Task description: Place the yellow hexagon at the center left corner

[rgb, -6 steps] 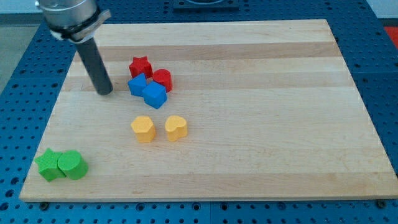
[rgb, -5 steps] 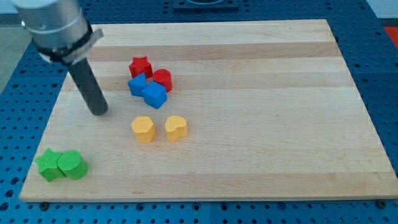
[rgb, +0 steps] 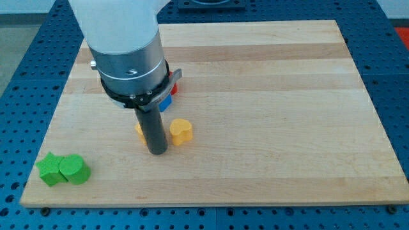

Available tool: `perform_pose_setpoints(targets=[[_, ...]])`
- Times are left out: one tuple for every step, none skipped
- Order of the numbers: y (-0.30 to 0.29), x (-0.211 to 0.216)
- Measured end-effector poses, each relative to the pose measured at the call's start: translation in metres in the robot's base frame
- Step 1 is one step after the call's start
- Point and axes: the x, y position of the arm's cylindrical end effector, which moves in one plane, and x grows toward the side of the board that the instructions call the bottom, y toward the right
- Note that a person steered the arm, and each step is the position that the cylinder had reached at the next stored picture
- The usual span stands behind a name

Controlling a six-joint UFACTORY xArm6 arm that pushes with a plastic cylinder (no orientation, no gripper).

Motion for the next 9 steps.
perform_pose_setpoints(targets=[[-0.031, -0.007], [-0.017, -0.023], [0.018, -0.023], [0.025, -0.036], [-0.004, -0.044], [-0.044, -0.044], [-0.062, -0.045], [-0.040, -0.045], [-0.001, -0.046]])
